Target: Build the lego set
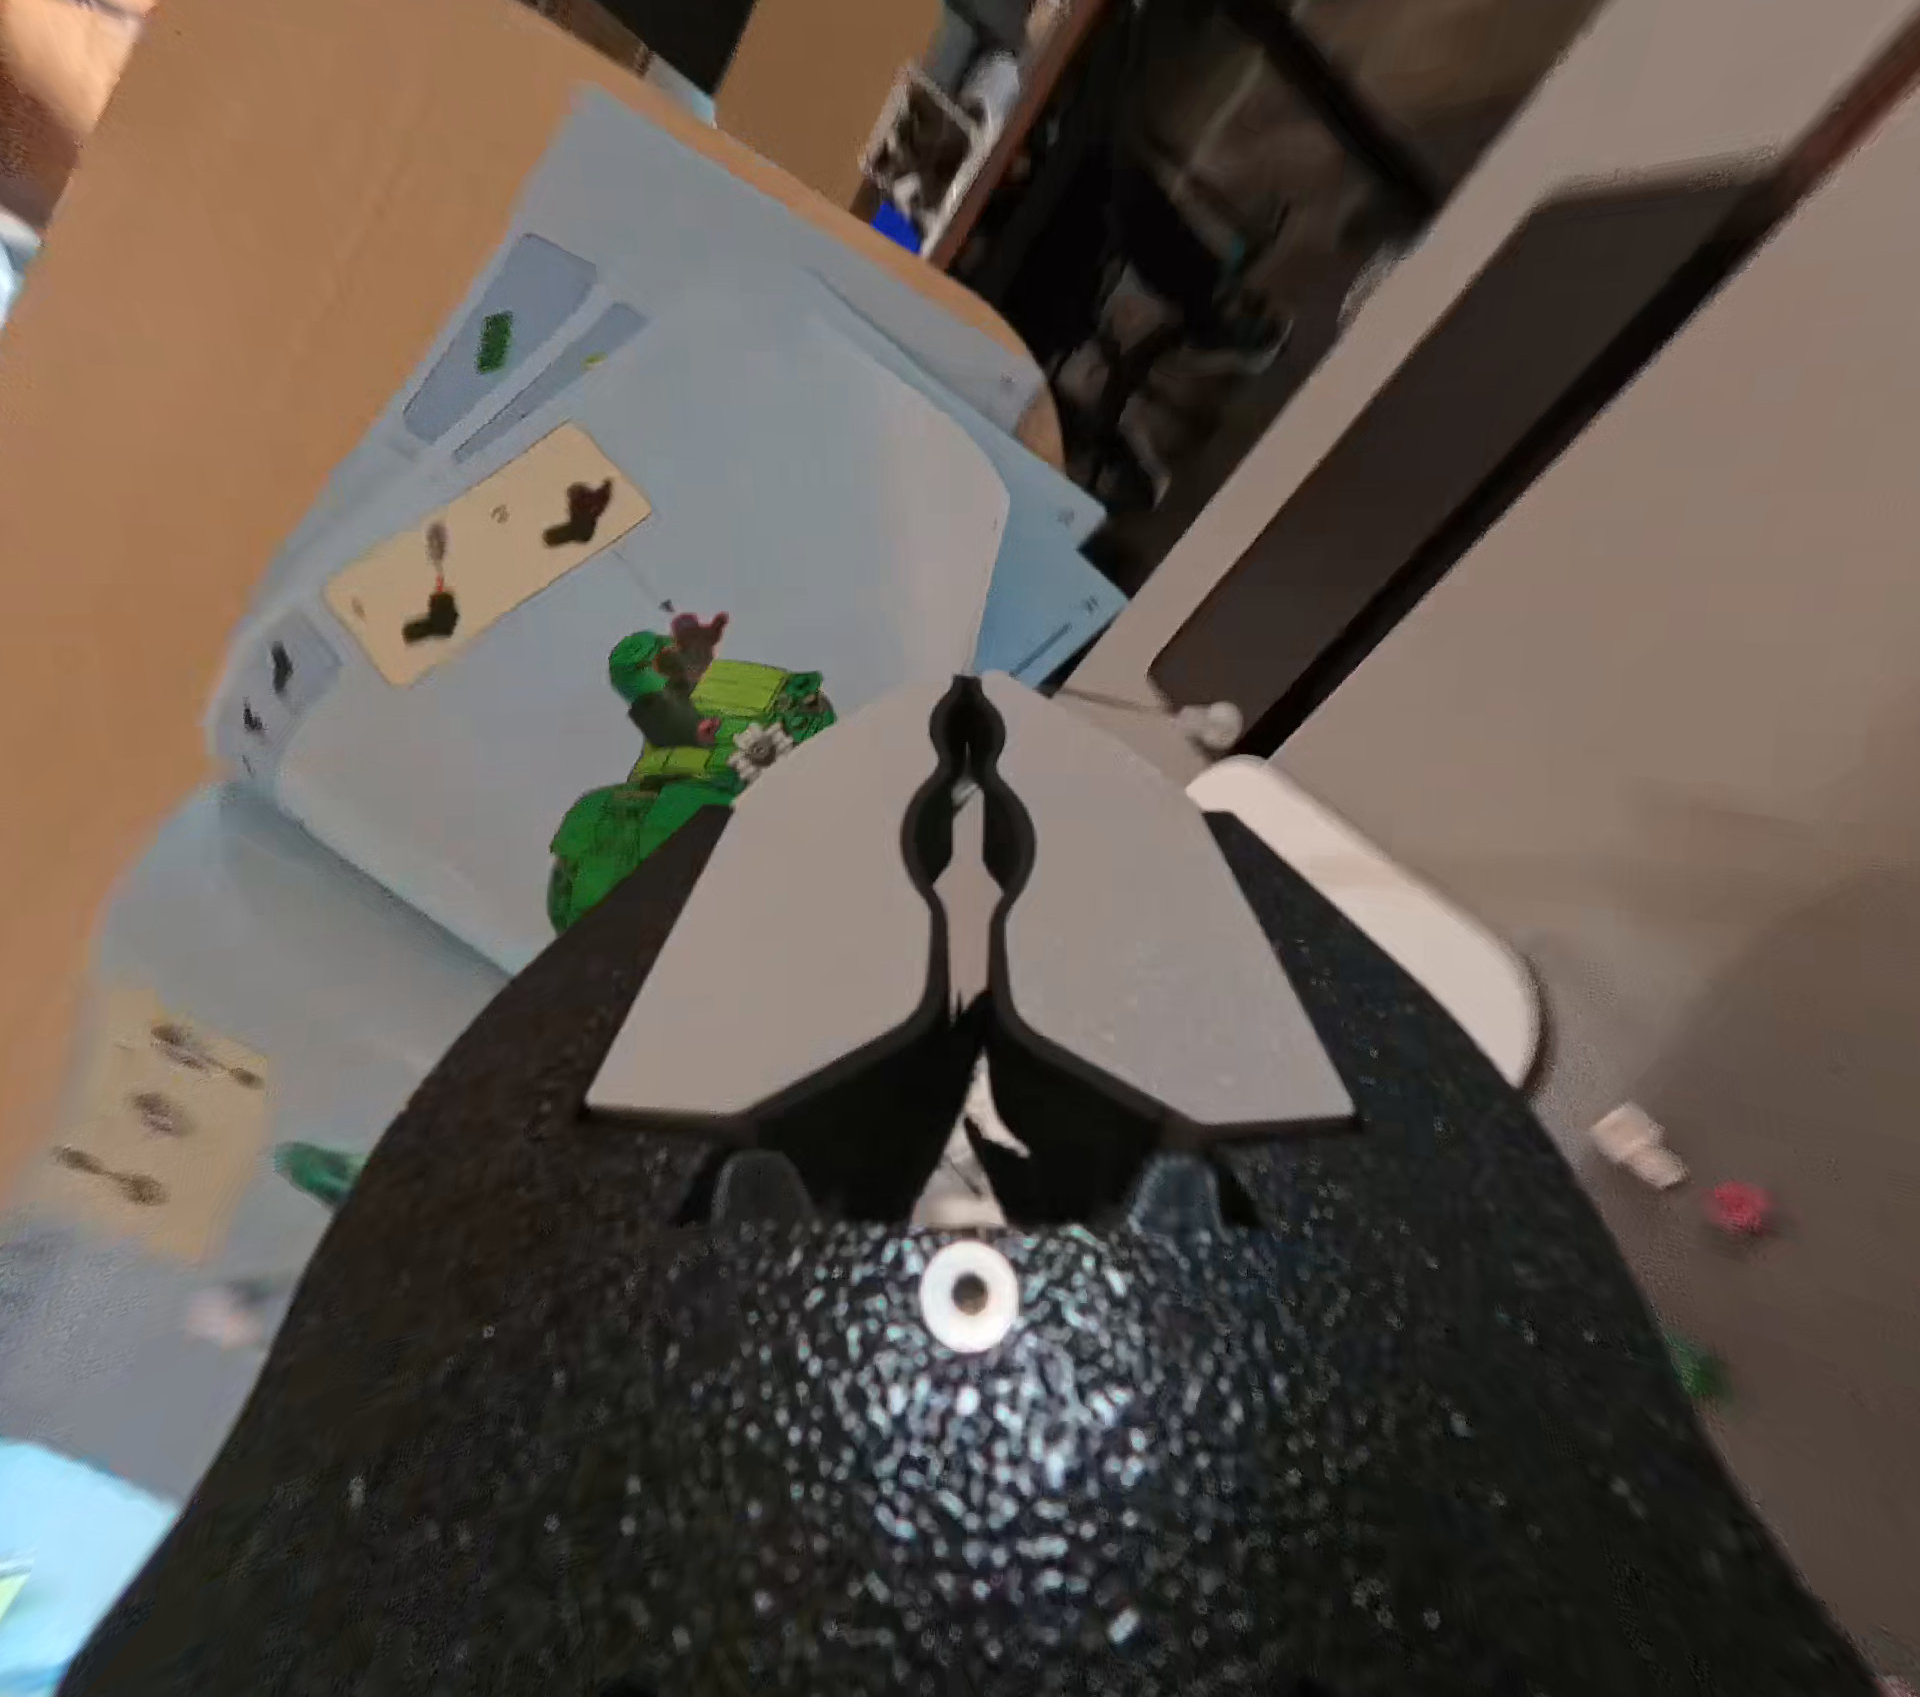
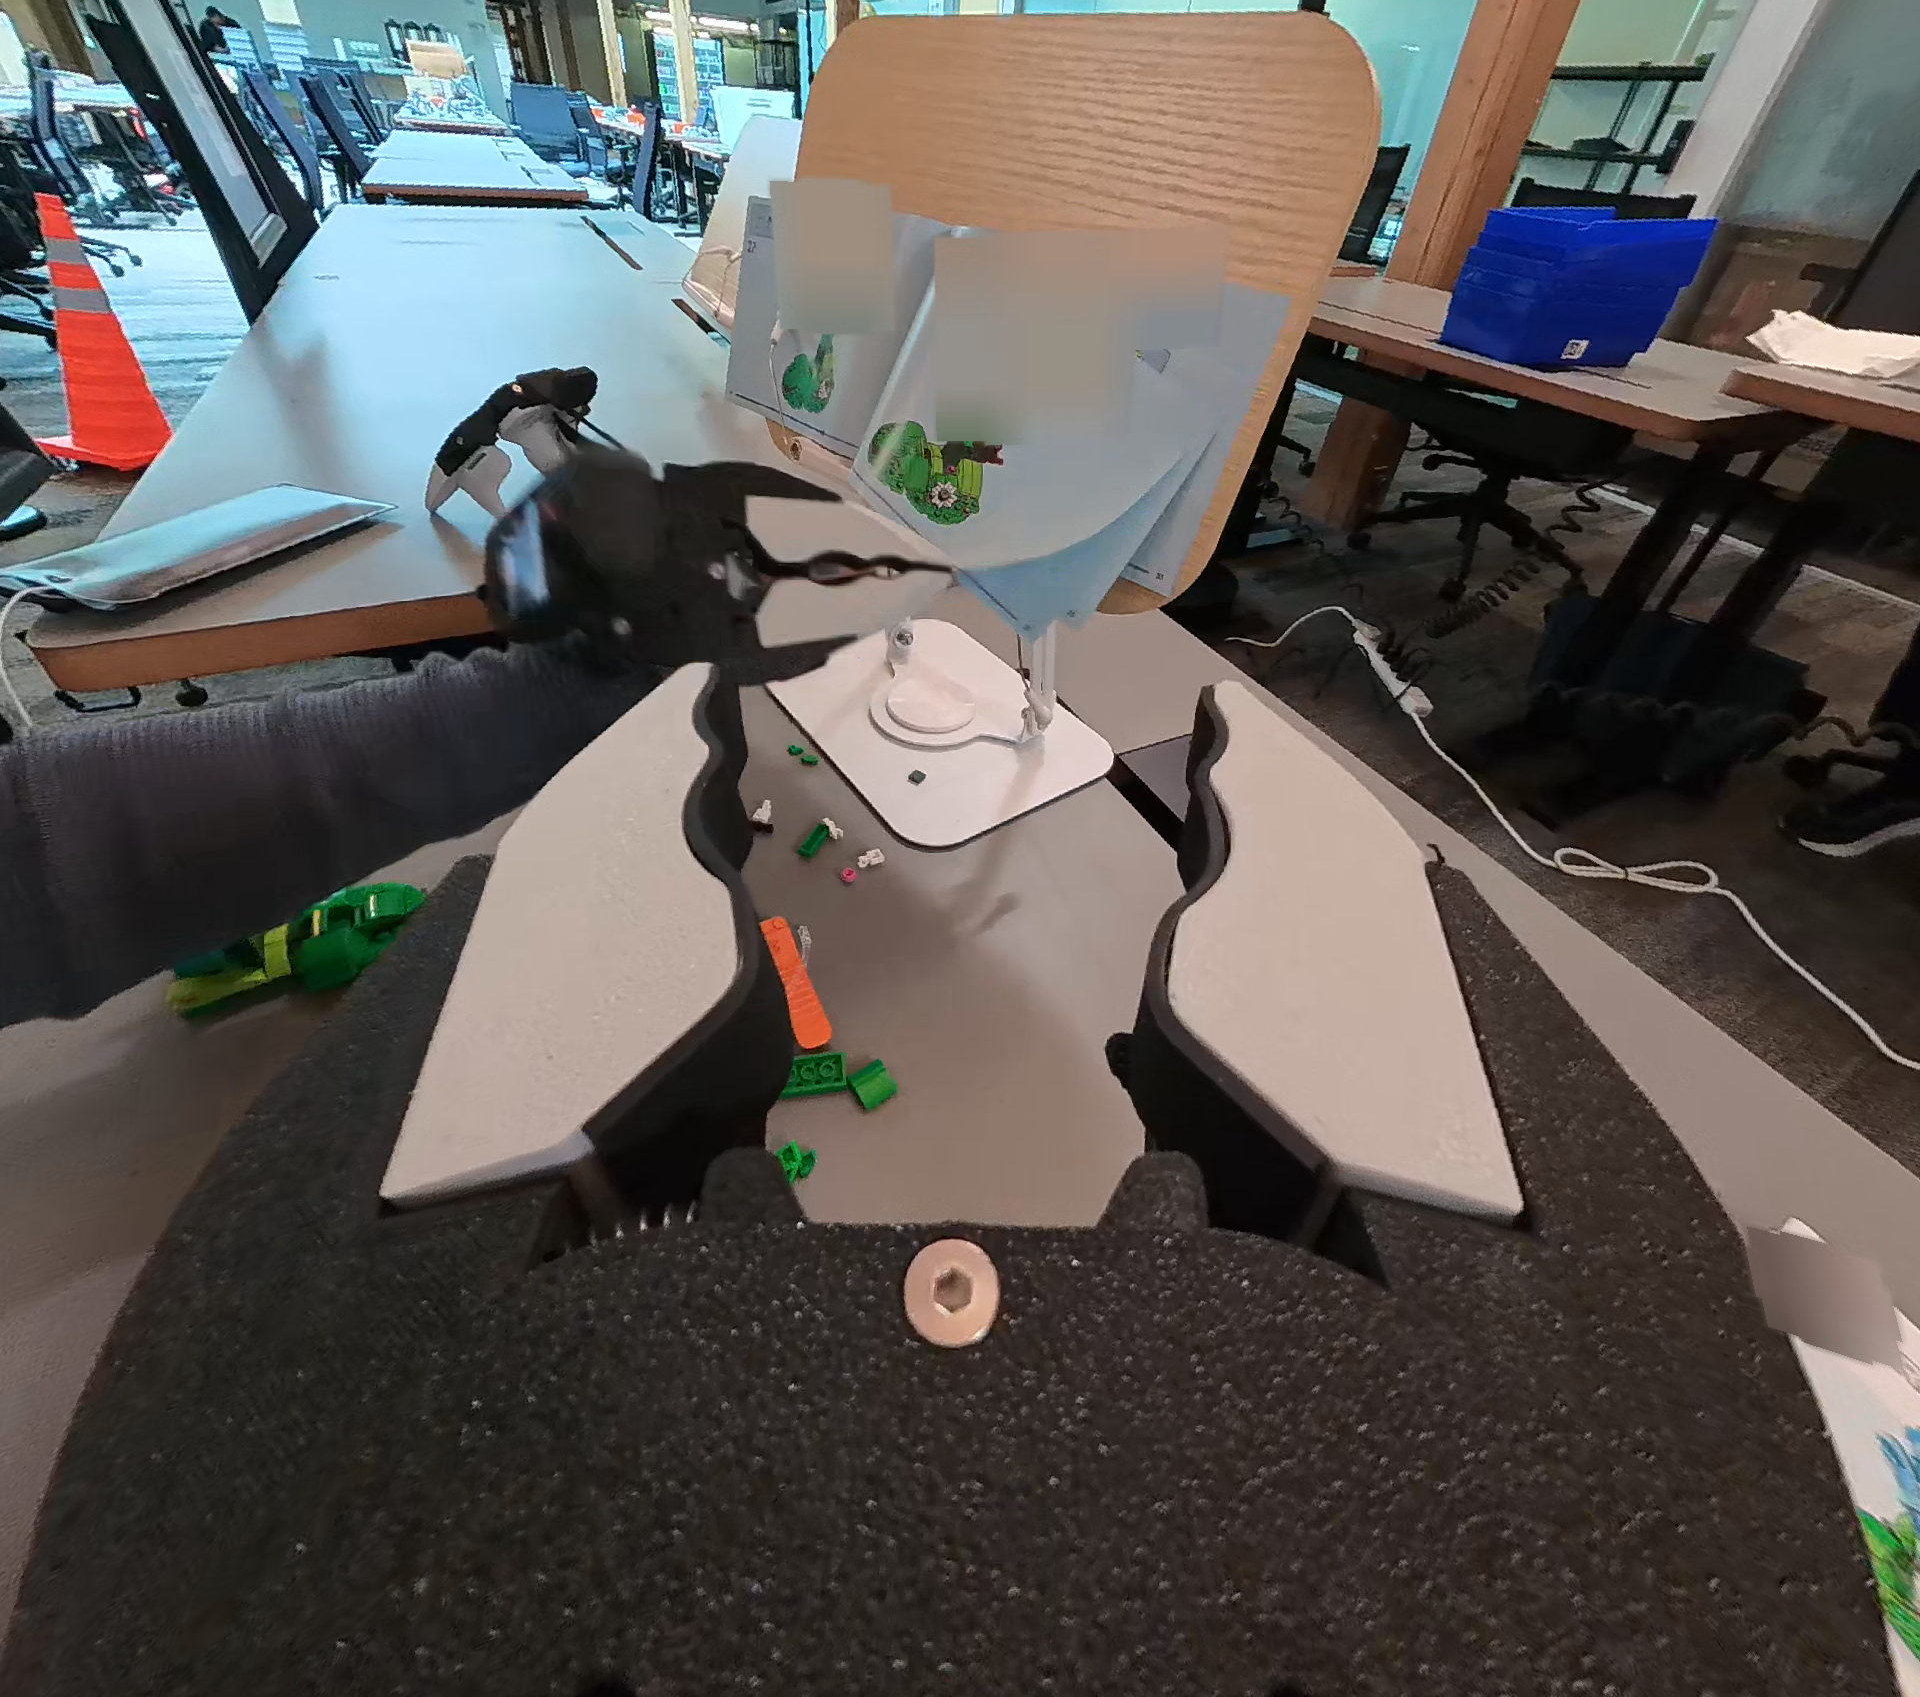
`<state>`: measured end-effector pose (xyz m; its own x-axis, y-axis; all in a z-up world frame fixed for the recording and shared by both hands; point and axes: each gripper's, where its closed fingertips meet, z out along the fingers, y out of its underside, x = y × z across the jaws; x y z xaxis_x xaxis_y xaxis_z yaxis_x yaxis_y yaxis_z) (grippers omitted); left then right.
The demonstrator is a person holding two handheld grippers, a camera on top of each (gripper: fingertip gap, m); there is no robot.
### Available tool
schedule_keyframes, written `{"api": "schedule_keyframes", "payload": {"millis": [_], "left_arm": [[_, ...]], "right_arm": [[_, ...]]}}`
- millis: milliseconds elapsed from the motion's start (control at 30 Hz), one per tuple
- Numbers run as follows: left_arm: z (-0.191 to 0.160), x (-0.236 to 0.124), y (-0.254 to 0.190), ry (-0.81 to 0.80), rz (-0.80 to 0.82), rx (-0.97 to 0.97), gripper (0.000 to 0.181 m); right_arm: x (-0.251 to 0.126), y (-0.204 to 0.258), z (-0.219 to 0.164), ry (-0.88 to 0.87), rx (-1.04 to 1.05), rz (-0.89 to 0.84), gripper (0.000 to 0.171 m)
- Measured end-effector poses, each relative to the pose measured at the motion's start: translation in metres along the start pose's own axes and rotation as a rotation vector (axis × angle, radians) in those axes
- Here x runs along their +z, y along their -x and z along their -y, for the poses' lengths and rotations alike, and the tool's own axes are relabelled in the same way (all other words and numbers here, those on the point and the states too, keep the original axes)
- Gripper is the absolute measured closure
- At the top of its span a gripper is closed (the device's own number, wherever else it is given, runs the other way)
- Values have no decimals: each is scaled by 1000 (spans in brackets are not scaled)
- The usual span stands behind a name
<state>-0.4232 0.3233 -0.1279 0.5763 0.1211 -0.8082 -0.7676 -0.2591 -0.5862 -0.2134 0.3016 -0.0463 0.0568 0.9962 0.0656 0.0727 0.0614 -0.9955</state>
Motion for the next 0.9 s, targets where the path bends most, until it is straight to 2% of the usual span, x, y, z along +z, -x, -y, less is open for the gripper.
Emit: {"api": "schedule_keyframes", "payload": {"millis": [33,167,300,433,633,800,900], "left_arm": [[5,-6,5,-61,-6,-135,181],[13,-37,39,-338,-36,-700,181],[-6,-66,72,-479,-4,-987,181],[-22,-83,87,-537,-23,-1124,181],[-25,-92,89,-601,-125,-1199,181],[-44,-99,97,-630,-68,-1322,181],[-60,-106,101,-641,-39,-1397,181]], "right_arm": [[0,0,0,0,2,1,90],[3,3,-1,-3,5,10,90],[14,13,-5,18,-14,23,91],[44,39,-18,22,41,77,99],[132,65,-44,109,-17,108,104],[198,56,-22,-2,-71,8,122],[238,63,-8,-35,-62,18,125]]}}
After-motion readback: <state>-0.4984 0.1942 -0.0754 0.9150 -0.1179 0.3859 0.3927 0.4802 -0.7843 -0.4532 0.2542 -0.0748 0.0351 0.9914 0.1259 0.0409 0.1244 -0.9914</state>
